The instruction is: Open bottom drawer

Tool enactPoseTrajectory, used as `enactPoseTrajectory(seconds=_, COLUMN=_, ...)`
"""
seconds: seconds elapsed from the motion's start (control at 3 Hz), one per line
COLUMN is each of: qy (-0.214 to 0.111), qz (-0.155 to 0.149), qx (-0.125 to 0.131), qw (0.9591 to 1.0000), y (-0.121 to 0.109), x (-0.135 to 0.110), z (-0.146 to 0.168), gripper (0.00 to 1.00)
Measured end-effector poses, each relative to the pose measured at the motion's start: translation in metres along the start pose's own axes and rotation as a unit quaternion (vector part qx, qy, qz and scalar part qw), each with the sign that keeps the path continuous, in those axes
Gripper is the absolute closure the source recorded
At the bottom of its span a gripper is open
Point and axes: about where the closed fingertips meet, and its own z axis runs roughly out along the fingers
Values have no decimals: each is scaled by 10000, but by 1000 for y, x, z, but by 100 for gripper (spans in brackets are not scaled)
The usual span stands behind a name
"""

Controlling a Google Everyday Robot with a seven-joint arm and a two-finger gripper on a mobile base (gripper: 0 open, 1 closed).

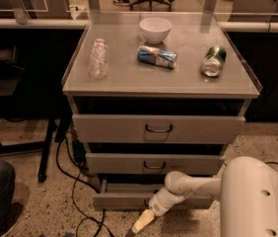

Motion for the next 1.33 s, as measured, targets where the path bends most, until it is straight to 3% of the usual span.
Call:
enactPoseTrajectory(seconds=0.67, qy=198, qz=-93, qx=58, qw=9997, y=-14, x=-2, z=-1, gripper=0)
enactPoseTrajectory(seconds=1.0, qy=403, qz=-210, qx=173, qw=9988, y=-37, x=-14, z=-5, gripper=0)
enactPoseTrajectory(seconds=1.33, qy=405, qz=-130, qx=107, qw=9990, y=-42, x=-7, z=5, gripper=0)
